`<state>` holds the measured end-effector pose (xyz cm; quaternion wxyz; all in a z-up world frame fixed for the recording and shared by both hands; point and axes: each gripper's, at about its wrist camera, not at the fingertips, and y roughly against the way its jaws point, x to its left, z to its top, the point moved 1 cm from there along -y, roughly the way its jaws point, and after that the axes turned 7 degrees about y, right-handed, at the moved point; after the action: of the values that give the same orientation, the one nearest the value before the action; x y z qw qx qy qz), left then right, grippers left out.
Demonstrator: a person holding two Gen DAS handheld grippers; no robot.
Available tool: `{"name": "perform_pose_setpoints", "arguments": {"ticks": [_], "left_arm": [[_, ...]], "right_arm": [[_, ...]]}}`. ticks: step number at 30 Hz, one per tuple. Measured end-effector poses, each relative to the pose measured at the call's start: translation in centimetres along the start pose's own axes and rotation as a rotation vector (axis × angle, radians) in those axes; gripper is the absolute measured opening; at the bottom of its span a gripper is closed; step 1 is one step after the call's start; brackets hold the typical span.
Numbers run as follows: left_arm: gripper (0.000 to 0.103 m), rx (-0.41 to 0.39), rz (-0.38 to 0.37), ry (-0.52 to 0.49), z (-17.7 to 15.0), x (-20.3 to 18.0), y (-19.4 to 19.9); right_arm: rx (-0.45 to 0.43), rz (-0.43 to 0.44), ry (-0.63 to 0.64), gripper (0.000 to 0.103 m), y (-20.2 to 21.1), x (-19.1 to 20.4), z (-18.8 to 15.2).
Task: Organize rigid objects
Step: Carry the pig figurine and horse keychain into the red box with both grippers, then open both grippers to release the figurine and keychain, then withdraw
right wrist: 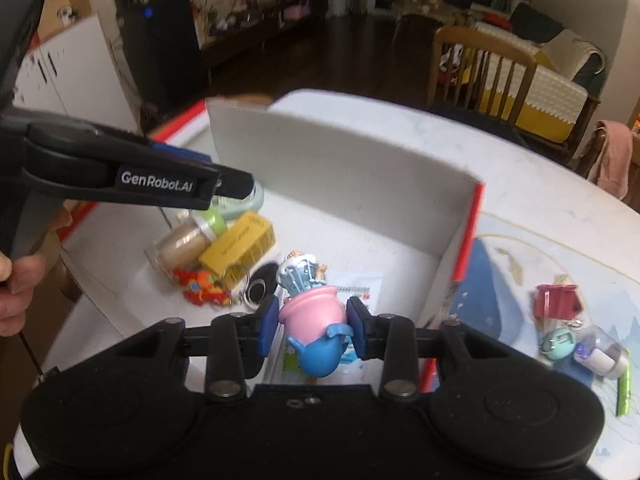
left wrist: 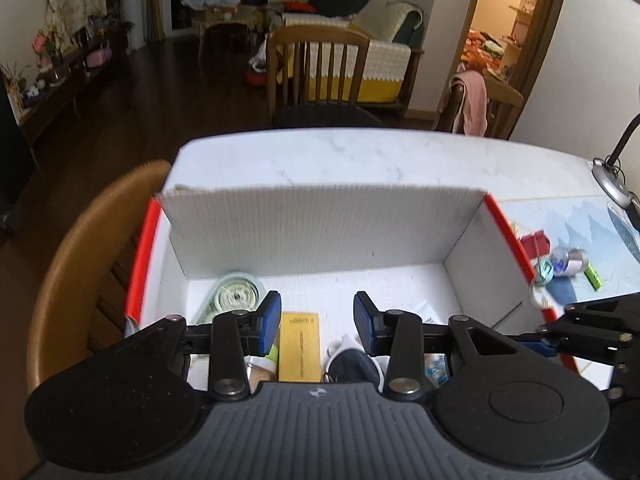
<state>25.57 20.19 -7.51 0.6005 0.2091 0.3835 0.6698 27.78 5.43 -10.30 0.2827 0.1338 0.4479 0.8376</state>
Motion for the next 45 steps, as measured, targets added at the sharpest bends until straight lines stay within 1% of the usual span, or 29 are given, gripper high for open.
{"name": "perform_pose_setpoints", "arguments": {"ticks": [3, 9, 14, 19, 21, 22, 32, 34, 36, 37, 38, 40, 43, 45], "left_arm": [[0.039, 0.023, -0.005, -0.002, -0.6, 0.3, -0.9], [0.039, 0.048, -0.006, 0.000, -1.5, 0.6, -1.8], [0.039, 0.056, -0.009, -0.002, -1.8, 0.5, -1.8], [0.039, 0.056, -0.011, -0.020, -2.1, -0.1, -1.1], [0.039, 0.055, -0.012, -0.029, -2.2, -0.5, -0.6], [0.039, 0.053, -0.011, -0.034, -2.3, -0.6, -0.3], [0.040, 0.014, -0.016, -0.054, -2.7, -2.1, 3.3], [0.045, 0.003, -0.015, -0.055, -2.8, -2.4, 4.2], [0.047, -0.009, -0.017, -0.057, -2.9, -2.8, 5.0], [0.049, -0.015, -0.017, -0.058, -3.0, -3.0, 5.4], [0.054, -0.020, -0.018, -0.060, -3.1, -3.2, 5.8], [0.059, -0.032, -0.018, -0.063, -3.2, -3.5, 6.6], [0.060, -0.041, -0.021, -0.070, -3.6, -4.3, 7.6], [0.062, -0.045, -0.023, -0.073, -3.8, -4.8, 8.0]], "right_arm": [[0.046, -0.007, 0.025, 0.036, -1.7, 0.5, -0.1], [0.107, -0.033, 0.074, 0.036, -3.6, 1.4, -0.3], [0.107, -0.033, 0.074, 0.038, -3.8, 1.3, -0.2], [0.066, -0.007, 0.054, 0.043, -2.5, 1.1, -0.3], [0.043, 0.004, 0.041, 0.048, -1.8, 0.9, -0.4], [0.031, 0.006, 0.033, 0.049, -1.4, 0.8, -0.5], [-0.079, 0.044, -0.050, 0.052, 3.5, -0.8, -1.0], [-0.099, 0.053, -0.064, 0.054, 4.5, -1.2, -1.3], [-0.116, 0.056, -0.075, 0.055, 5.3, -1.4, -1.6], [-0.125, 0.059, -0.081, 0.055, 5.8, -1.6, -1.7], [-0.134, 0.063, -0.086, 0.056, 6.2, -1.7, -1.9], [-0.152, 0.068, -0.095, 0.058, 7.1, -1.9, -2.3], [-0.173, 0.073, -0.108, 0.060, 8.3, -2.2, -2.9], [-0.186, 0.074, -0.116, 0.065, 9.1, -2.5, -3.5]]}}
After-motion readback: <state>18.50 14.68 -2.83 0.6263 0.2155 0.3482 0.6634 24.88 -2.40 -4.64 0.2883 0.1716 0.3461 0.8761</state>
